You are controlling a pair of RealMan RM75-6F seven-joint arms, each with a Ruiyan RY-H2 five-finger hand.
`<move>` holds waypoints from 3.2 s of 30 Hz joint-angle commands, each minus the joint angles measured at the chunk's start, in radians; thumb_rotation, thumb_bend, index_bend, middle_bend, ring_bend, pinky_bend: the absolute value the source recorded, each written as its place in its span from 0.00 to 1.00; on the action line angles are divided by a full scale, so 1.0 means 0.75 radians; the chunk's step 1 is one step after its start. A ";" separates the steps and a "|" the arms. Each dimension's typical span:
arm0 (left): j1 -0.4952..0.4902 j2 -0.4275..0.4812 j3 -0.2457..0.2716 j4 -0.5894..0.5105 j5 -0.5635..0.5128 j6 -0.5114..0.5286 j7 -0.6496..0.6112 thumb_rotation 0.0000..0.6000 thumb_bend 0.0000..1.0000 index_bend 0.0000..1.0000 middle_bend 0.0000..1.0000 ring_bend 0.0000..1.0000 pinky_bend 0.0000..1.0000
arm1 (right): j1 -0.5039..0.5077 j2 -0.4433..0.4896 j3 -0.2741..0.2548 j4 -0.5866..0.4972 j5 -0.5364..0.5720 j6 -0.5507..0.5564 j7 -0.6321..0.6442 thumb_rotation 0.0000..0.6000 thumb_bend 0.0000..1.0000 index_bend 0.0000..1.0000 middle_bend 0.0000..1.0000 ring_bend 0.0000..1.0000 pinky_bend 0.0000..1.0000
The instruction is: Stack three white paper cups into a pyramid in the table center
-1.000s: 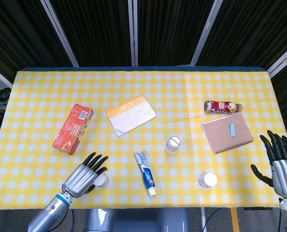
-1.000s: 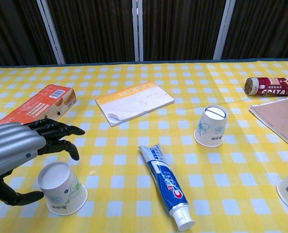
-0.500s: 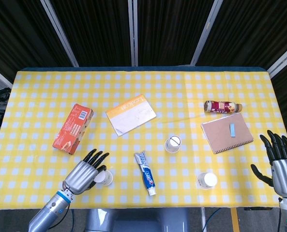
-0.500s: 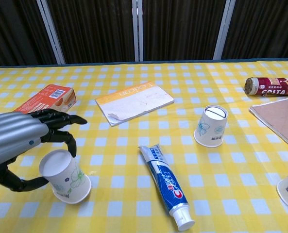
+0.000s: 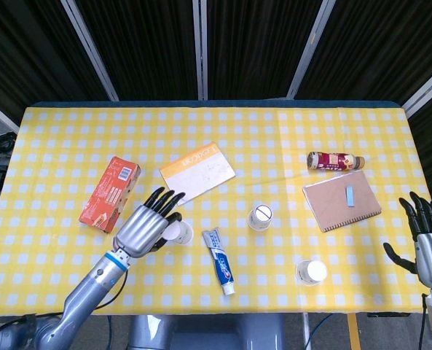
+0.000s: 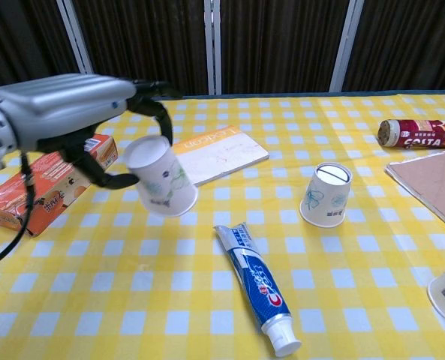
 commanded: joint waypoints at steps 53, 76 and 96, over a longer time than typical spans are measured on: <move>-0.759 -0.421 0.007 0.621 -0.587 -0.111 0.002 1.00 0.27 0.00 0.00 0.00 0.00 | 0.039 -0.017 0.044 0.113 0.155 -0.161 0.100 1.00 0.13 0.11 0.00 0.00 0.00; 0.139 0.192 0.656 0.244 0.290 0.815 -0.456 1.00 0.26 0.00 0.00 0.00 0.00 | 0.053 0.019 -0.069 -0.075 -0.039 -0.151 0.007 1.00 0.13 0.11 0.00 0.00 0.00; 0.357 0.264 0.597 0.421 0.508 0.939 -0.803 1.00 0.26 0.00 0.00 0.00 0.00 | 0.303 0.342 -0.283 -0.557 -0.321 -0.611 0.073 1.00 0.13 0.11 0.00 0.00 0.00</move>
